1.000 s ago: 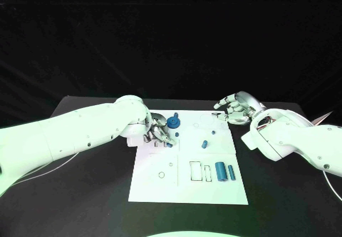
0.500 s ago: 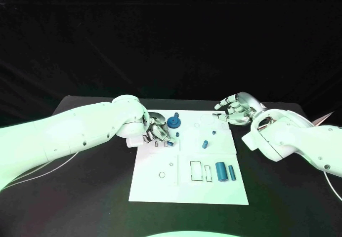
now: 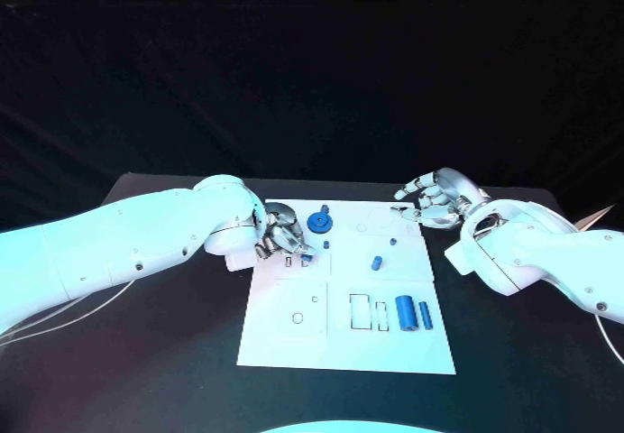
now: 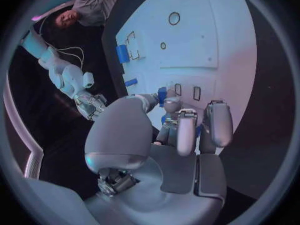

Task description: Assemble the parts on the task board

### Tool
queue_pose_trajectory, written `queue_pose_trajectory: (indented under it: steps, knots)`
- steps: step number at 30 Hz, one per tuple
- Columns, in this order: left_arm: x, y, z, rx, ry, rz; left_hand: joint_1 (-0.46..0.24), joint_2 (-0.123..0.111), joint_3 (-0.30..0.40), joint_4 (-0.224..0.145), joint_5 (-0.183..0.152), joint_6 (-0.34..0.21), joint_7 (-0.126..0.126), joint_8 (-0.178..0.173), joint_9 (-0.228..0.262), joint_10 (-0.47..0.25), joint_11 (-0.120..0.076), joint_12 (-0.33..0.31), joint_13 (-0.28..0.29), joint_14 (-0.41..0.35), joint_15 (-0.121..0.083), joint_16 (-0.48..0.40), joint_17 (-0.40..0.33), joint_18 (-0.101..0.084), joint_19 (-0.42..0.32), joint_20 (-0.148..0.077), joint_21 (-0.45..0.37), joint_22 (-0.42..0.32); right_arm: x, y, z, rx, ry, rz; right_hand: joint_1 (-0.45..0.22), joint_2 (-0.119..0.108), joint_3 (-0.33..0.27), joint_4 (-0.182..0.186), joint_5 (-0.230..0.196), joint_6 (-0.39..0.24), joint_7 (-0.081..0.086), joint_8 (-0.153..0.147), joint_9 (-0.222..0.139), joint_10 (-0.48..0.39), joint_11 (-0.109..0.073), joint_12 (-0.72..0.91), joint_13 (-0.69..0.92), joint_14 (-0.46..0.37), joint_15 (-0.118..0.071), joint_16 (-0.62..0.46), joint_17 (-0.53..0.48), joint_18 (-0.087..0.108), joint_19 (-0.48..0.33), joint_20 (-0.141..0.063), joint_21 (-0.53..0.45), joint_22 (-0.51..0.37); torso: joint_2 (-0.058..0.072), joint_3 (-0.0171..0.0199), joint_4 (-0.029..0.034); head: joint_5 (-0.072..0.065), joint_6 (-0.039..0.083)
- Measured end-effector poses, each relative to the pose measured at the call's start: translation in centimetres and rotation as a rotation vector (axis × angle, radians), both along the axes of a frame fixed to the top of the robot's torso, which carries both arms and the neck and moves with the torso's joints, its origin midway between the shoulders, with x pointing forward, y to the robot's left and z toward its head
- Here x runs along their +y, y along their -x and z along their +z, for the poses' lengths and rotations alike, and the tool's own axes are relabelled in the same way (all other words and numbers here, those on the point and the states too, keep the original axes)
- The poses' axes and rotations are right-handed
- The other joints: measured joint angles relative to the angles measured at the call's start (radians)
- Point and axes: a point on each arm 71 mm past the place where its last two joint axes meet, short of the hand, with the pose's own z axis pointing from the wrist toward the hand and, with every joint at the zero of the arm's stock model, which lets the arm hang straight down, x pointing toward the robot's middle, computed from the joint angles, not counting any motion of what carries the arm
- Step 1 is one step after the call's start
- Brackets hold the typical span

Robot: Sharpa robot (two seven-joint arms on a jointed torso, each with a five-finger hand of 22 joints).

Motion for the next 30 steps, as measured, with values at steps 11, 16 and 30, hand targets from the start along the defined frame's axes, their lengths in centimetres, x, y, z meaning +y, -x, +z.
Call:
queue_pose_trajectory:
  steps: [11,16,30]
  knots:
    - [0.1,0.4,-0.4,-0.068,-0.031,0.006,-0.006,-0.006,0.003,0.002,0.000,0.003,0.000,0.004,0.000,0.016,-0.002,0.012,0.014,0.000,0.000,0.000,0.000,0.000,0.000,0.000,0.000,0.000,0.0,0.0,0.0,0.001,0.001,-0.001,0.000,0.000,0.000,0.000,0.000,-0.004,-0.004,0.004,0.000,0.000,0.000,0.000,0.000,0.000,0.000,0.000,0.000,0.000,0.000,0.000,0.000,0.000,0.000,-0.0006,-0.0006,0.006,-0.003]
    - [0.1,0.5,-1.0,-0.091,-0.049,0.007,-0.009,-0.009,0.004,0.002,0.000,0.002,-0.004,0.004,0.000,0.016,-0.002,0.012,0.018,0.000,0.000,0.003,0.000,0.000,0.001,-0.001,0.002,0.000,0.0,0.0,0.0,0.000,0.002,0.000,0.000,0.000,0.000,0.000,0.000,-0.004,-0.004,0.004,0.000,0.000,0.000,0.000,0.000,0.000,0.000,0.000,0.000,0.000,0.000,0.000,0.000,0.000,0.000,-0.0012,-0.0012,0.007,-0.004]
    - [-0.3,0.8,-1.8,-0.131,-0.074,0.000,-0.014,-0.013,0.011,0.008,-0.001,0.005,-0.006,0.015,0.044,0.031,-0.002,0.027,0.034,0.000,0.000,0.004,0.000,0.000,0.004,-0.003,0.004,0.002,0.0,0.0,0.0,-0.011,0.012,0.006,0.000,0.000,0.000,0.000,0.000,-0.004,-0.004,0.004,0.000,0.000,0.000,0.000,0.000,0.000,0.000,0.000,0.000,0.000,0.000,0.000,0.000,0.000,0.002,0.0000,-0.0027,0.007,-0.008]
